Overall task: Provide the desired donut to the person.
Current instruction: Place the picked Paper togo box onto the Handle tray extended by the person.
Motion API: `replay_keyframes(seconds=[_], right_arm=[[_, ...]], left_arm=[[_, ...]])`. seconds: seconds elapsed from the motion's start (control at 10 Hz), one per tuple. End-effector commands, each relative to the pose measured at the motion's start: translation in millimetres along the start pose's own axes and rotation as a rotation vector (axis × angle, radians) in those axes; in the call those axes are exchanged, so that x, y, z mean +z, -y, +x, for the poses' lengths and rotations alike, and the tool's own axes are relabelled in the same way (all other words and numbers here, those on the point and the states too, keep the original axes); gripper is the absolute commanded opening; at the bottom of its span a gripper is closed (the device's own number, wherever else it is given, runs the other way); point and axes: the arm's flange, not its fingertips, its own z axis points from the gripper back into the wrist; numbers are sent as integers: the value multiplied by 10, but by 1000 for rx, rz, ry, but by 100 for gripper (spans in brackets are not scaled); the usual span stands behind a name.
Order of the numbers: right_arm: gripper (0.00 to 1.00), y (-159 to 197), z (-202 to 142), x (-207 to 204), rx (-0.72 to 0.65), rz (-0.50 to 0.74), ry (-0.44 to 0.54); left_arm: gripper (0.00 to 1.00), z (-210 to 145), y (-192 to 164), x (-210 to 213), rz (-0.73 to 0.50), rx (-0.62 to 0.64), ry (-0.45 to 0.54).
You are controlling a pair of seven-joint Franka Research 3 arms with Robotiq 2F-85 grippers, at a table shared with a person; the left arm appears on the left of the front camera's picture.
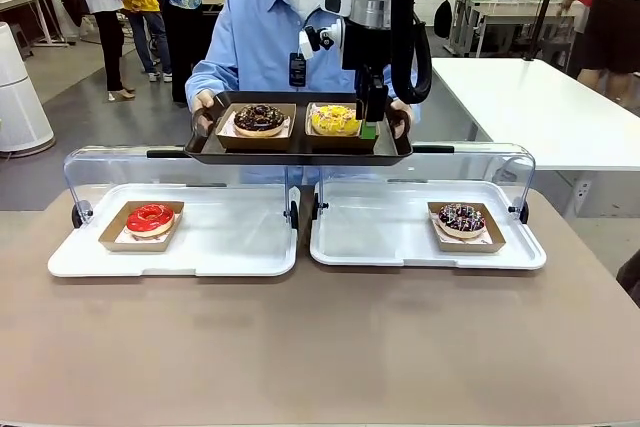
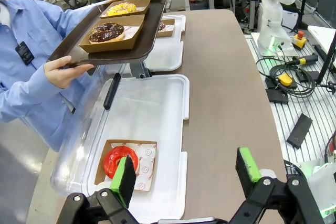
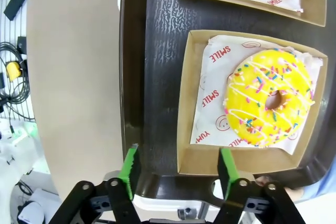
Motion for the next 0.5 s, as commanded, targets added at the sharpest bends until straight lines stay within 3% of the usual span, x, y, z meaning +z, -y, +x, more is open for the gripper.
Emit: replay_keyframes(seconds=[0.0, 0.4], right_arm=[[100, 28, -34, 20, 21, 27, 12], [100, -26, -87, 27, 31, 35, 10]], left_arm=[[100, 13, 5, 4, 4, -9, 15], [100, 13, 5, 4, 4, -9, 15]])
